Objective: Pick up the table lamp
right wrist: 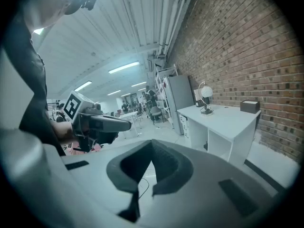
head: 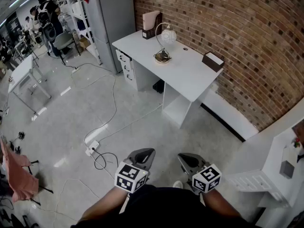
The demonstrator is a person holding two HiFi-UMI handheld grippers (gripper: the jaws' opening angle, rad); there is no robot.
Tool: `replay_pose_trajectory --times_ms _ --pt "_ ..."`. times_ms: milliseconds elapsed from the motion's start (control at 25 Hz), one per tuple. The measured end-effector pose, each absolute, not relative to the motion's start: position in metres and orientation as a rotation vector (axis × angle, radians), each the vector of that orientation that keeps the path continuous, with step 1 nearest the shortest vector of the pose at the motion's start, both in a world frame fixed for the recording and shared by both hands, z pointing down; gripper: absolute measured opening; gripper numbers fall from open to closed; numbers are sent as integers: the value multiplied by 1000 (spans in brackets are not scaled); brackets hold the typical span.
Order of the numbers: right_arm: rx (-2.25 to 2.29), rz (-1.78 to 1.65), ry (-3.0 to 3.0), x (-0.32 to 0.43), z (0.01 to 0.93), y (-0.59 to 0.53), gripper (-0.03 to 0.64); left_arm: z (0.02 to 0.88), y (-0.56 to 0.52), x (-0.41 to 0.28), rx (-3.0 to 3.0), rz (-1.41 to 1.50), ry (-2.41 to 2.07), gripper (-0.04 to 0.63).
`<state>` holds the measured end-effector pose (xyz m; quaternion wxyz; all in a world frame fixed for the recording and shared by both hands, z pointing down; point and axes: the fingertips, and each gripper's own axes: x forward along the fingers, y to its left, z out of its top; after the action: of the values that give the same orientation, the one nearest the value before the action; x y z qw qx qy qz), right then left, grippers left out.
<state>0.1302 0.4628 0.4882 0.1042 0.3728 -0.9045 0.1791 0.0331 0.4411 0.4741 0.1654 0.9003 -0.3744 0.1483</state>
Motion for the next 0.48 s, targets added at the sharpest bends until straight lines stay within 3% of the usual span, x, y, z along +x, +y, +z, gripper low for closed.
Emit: replay_pose_trajectory --times_ms 480 --pt "1079 532 -2665 121 491 461 3 472 437 21 2555 403 -1099 2"
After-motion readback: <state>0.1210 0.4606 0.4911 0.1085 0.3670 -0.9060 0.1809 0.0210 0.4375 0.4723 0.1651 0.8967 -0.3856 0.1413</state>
